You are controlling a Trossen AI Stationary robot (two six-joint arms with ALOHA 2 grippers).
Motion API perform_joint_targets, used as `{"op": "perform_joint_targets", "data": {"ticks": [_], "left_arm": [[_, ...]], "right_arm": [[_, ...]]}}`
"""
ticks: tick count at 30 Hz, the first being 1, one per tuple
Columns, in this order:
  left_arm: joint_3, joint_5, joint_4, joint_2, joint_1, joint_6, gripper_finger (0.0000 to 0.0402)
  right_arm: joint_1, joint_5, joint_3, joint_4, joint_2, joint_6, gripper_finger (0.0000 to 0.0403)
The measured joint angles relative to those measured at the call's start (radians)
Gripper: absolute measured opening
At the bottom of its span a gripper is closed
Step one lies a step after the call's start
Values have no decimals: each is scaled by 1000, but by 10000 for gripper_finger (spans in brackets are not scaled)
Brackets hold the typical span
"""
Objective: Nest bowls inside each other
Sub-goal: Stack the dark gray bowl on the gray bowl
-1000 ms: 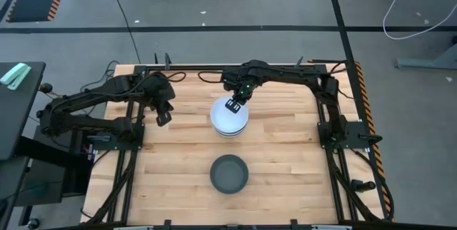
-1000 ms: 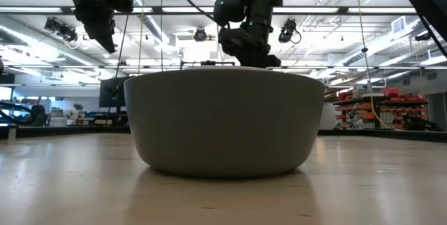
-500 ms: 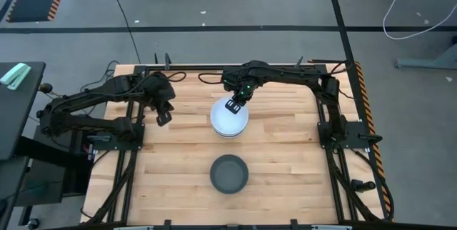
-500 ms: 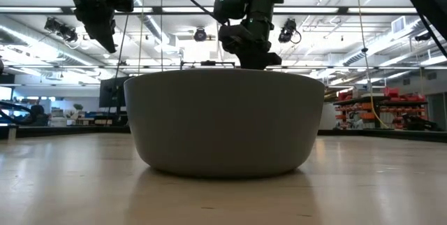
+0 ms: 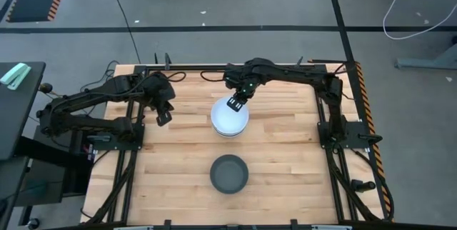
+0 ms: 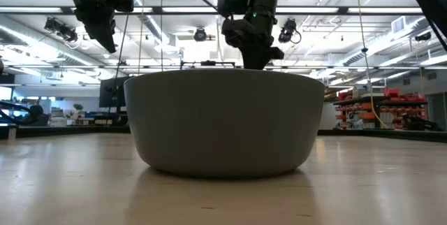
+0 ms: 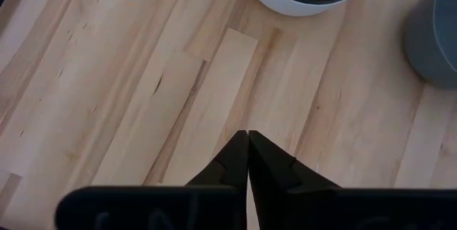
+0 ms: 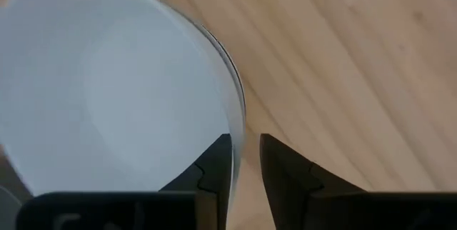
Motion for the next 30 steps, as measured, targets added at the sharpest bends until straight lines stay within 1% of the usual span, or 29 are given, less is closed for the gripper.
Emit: {"op": "perform_joint_targets", "data": {"ticks": [4,10,13,18,19,26,30], "left_arm": [[0,0,0,0,0,0,13],[0,0,0,0,0,0,24],[0,0,0,0,0,-1,23],[0,0,21,0,0,-20,13],[0,0,26,0,0,-27,12],[-1,0,30,0,-8,-88,25],[-1,0,30,1,-47,-115,31]], "right_arm": [[4,12,1,2,-45,6,83],[52,25,1,34,-93,7,77],[74,27,1,54,-93,-5,57],[107,28,0,53,-68,-51,10],[115,27,0,53,-66,-64,7],[181,27,0,40,-66,-61,18],[233,27,0,24,-66,-62,19]]}}
